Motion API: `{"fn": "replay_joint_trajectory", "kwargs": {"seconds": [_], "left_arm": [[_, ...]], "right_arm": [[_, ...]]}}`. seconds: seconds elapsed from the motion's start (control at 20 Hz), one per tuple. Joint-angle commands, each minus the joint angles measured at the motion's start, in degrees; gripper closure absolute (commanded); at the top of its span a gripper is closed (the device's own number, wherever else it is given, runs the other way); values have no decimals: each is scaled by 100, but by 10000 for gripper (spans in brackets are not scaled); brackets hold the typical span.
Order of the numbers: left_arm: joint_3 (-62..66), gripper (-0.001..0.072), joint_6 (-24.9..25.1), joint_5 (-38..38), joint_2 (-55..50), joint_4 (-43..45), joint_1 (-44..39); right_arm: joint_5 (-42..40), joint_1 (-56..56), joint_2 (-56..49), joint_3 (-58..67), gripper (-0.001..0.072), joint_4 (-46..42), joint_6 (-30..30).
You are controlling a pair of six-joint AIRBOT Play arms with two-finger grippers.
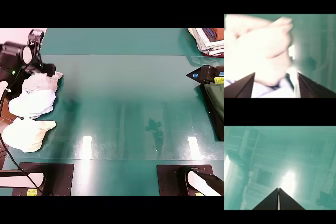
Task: Fold the shirts.
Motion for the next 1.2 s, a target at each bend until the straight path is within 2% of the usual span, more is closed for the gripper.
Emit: {"fn": "replay_joint_trajectory", "kwargs": {"seconds": [0.0,0.25,0.35,0.4,0.5,0.55,0.75,0.9,1.15], "left_arm": [[-529,85,-90,433,-317,-28,605],[-533,102,-92,531,-555,-162,793],[-533,560,-70,527,-553,-170,793],[-533,603,-68,529,-553,-177,793],[-531,607,-74,507,-549,-177,793],[-527,685,-85,459,-538,-186,793],[-52,686,-52,136,-42,-332,763],[946,686,275,-302,857,-356,625],[2422,687,431,-1360,2188,-356,-382]], "right_arm": [[2,7,4,-2,699,2,13],[0,7,4,-2,698,2,17],[0,7,4,-2,698,2,17],[2,7,4,-2,698,2,17],[4,7,4,-2,698,2,17],[4,7,4,-2,698,2,17],[-9,7,4,151,698,199,15],[-98,7,7,802,698,195,15],[-129,7,4,1847,698,186,13]]}}
